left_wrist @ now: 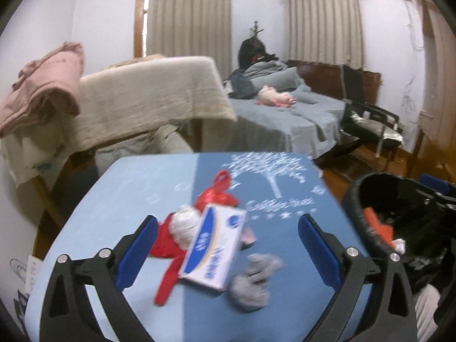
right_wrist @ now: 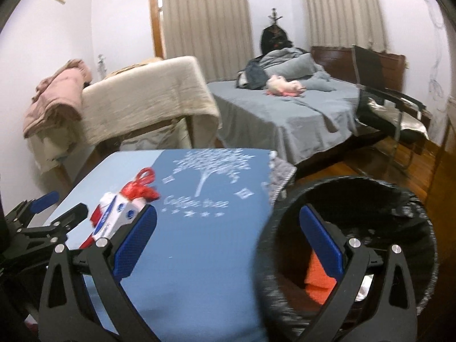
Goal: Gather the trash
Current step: 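Grasp the white alcohol pads box with the left tool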
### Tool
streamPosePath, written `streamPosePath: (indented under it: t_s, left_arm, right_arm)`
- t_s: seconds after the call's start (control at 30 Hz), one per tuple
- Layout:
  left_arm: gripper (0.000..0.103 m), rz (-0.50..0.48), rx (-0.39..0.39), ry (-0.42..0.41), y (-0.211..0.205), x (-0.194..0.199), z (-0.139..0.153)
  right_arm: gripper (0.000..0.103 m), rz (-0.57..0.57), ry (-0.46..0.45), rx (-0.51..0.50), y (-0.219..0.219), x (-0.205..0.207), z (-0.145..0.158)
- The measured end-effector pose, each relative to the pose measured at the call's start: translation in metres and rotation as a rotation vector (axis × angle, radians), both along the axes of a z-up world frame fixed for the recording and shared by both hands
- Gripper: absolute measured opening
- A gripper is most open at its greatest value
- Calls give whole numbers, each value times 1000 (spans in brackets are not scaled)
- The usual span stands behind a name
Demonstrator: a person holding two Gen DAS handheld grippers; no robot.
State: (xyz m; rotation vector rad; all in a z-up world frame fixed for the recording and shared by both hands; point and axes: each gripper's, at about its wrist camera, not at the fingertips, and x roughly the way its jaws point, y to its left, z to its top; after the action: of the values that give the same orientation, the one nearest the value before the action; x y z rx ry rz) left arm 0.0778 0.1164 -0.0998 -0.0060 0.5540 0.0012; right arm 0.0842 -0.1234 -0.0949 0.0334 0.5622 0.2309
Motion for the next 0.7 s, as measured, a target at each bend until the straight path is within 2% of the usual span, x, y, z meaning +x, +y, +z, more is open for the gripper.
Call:
streamPosePath:
  t_s: [0.17, 0.43, 0.7]
  left_arm:
    - [95, 22, -12, 40, 20, 2, -20]
    - [92, 12, -20, 84, 23, 17, -43]
    - [83, 3, -51, 153, 28, 37, -67]
  right_arm:
    - [98, 34, 16, -8, 24, 4, -9]
    - [98, 43, 56, -10, 40, 20, -26]
    - [98, 44, 78, -23, 42, 28, -35]
